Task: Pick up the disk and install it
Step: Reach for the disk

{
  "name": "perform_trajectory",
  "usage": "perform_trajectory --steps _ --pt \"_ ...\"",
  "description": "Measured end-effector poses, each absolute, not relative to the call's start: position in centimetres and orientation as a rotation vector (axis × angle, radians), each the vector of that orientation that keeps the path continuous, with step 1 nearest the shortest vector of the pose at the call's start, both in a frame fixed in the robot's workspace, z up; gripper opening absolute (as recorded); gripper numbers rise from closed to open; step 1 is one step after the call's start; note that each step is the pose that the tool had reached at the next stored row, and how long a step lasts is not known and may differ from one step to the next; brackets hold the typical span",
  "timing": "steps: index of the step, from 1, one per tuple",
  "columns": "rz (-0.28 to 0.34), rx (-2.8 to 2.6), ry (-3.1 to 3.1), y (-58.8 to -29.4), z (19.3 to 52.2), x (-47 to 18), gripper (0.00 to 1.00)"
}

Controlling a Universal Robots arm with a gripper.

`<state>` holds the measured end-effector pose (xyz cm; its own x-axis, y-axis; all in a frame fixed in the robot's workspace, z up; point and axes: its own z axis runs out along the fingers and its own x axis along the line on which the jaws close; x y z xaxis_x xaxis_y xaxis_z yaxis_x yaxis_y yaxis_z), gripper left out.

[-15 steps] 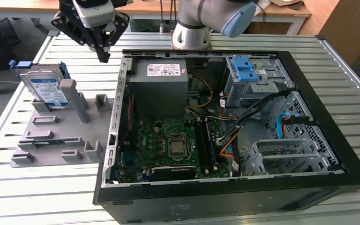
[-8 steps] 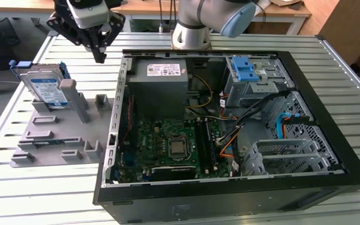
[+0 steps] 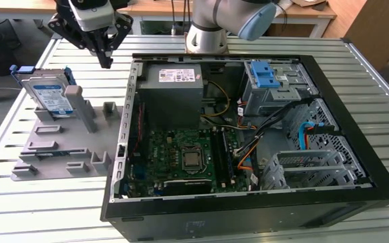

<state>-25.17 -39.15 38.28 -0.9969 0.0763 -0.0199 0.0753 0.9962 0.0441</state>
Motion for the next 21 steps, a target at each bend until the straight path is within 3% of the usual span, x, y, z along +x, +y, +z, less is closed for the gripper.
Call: perform_trajectory --steps 21 --pt "0.068 0.118 3.118 -39.1 38.1 -26.4 0.11"
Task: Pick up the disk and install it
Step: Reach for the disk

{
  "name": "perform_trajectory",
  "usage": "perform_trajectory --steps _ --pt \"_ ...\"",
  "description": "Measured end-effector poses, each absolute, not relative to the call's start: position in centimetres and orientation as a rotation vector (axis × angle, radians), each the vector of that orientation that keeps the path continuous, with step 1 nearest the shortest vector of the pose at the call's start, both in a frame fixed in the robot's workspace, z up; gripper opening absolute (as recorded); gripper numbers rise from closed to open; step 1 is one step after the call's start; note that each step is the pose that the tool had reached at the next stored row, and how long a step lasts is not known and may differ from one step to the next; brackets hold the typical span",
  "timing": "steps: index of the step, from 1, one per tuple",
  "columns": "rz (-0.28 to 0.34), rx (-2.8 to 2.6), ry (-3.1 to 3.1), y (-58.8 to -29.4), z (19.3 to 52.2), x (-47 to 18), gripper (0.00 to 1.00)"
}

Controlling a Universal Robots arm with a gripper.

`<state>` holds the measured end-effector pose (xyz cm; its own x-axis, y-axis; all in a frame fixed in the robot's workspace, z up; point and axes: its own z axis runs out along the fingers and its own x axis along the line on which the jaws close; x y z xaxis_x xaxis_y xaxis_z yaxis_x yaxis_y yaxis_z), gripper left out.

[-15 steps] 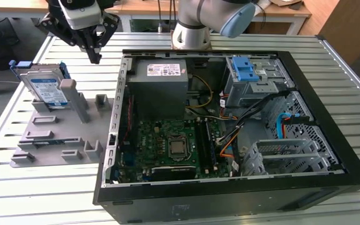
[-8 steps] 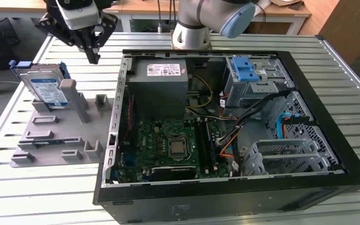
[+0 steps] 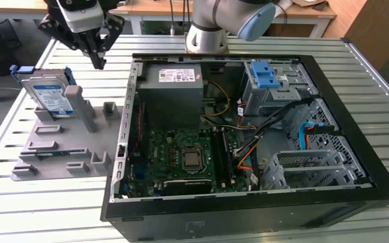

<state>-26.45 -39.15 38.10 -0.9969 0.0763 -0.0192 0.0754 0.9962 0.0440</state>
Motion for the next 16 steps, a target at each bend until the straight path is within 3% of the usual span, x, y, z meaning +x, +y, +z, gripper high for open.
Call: perform_trajectory --steps 16 --pt "0.068 0.118 3.118 -39.15 38.01 -27.02 0.11"
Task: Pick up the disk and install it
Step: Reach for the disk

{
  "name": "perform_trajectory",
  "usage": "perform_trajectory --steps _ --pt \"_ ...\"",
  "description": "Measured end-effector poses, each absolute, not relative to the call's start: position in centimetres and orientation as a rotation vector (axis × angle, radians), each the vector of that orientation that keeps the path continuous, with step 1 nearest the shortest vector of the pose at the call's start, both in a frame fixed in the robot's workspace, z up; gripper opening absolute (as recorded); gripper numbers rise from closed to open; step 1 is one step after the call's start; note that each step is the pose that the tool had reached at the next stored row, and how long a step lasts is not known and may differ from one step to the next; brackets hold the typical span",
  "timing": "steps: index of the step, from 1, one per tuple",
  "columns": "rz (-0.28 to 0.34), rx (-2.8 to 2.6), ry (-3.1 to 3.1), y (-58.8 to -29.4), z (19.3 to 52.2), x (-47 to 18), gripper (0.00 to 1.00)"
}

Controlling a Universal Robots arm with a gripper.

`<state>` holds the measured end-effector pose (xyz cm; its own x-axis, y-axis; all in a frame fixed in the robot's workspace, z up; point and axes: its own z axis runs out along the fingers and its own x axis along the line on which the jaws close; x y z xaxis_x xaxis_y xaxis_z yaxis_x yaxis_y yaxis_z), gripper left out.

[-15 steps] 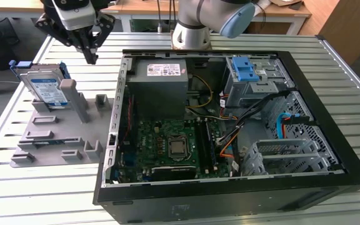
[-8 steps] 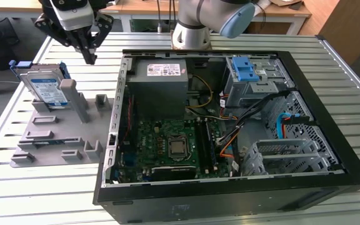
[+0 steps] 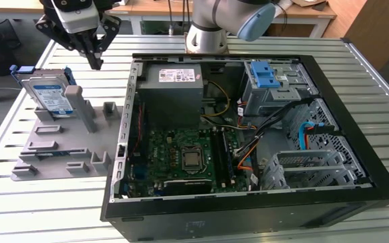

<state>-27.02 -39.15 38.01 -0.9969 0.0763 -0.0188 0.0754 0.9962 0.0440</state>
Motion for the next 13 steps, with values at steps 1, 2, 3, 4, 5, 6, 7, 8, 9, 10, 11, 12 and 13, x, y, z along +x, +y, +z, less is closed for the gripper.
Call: perform_trajectory --steps 1,2,3,4,5,6,7,8,9,10,11,12,13 --pt "0.068 0.118 3.118 -39.15 38.0 -27.06 0.11" --pt "0.067 0.119 3.118 -39.15 38.0 -27.09 0.11" --pt "0.068 0.118 3.118 -39.15 37.99 -27.13 0.11" --pt "0.068 0.118 3.118 -39.15 37.99 -27.17 0.11" --pt "0.067 0.118 3.118 -39.15 37.98 -27.21 0.11" --pt "0.067 0.118 3.118 -39.15 37.98 -27.25 0.11" --pt "0.067 0.118 3.118 -39.15 37.97 -27.28 0.11" --pt "0.067 0.118 3.118 -39.15 37.96 -27.32 0.11" --pt "0.068 0.118 3.118 -39.15 37.96 -27.34 0.11" --pt "0.067 0.118 3.119 -39.15 37.96 -27.35 0.11" --pt "0.067 0.118 3.119 -39.15 37.96 -27.37 0.11" --pt "0.067 0.118 3.119 -39.15 37.96 -27.38 0.11" --pt "0.067 0.119 3.119 -39.15 37.96 -27.38 0.11"
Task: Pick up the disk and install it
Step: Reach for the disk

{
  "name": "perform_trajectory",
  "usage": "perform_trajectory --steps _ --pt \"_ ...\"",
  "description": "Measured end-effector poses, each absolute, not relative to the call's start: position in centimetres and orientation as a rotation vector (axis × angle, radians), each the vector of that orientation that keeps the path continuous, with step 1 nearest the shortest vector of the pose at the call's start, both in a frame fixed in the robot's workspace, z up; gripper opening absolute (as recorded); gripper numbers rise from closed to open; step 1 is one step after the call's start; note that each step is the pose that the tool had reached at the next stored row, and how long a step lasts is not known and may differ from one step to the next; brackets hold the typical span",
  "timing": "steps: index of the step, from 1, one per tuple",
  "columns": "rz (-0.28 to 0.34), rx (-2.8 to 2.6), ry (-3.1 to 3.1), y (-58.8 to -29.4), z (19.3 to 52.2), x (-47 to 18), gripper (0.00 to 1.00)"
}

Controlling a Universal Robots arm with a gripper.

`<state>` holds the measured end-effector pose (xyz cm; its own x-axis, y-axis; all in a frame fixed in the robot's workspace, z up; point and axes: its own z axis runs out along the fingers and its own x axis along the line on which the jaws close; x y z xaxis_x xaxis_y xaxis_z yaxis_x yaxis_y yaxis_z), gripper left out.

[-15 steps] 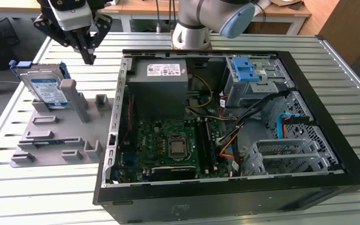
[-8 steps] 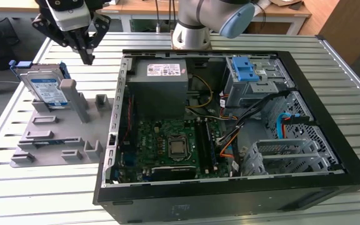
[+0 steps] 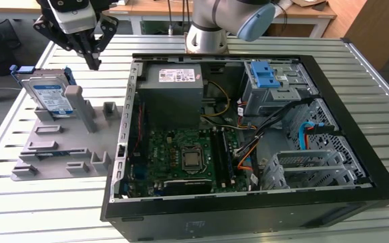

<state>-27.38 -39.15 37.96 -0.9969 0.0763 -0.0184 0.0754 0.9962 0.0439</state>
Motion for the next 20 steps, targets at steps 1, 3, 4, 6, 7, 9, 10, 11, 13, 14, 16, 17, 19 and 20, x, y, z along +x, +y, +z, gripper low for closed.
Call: perform_trajectory --steps 1,3,4,6,7,9,10,11,13,14,16,17,19,20 --pt "0.067 0.118 3.118 -39.15 37.96 -27.39 0.11" --pt "0.068 0.119 3.118 -39.15 37.95 -27.42 0.11" --pt "0.067 0.119 3.118 -39.15 37.95 -27.46 0.11" --pt "0.067 0.119 3.118 -39.15 37.93 -27.54 0.11" --pt "0.068 0.119 3.118 -39.15 37.93 -27.59 0.11" --pt "0.068 0.119 3.118 -39.15 37.91 -27.67 0.11" --pt "0.067 0.119 3.119 -39.15 37.9 -27.71 0.11" --pt "0.067 0.119 3.119 -39.15 37.89 -27.75 0.11" --pt "0.067 0.119 3.119 -39.15 37.88 -27.83 0.11" --pt "0.067 0.118 3.119 -39.15 37.87 -27.86 0.11" --pt "0.067 0.118 3.119 -39.15 37.86 -27.92 0.11" --pt "0.067 0.119 3.119 -39.15 37.85 -27.95 0.11" --pt "0.067 0.118 3.119 -39.15 37.83 -27.99 0.11" --pt "0.067 0.118 3.119 -39.15 37.82 -28.02 0.11"
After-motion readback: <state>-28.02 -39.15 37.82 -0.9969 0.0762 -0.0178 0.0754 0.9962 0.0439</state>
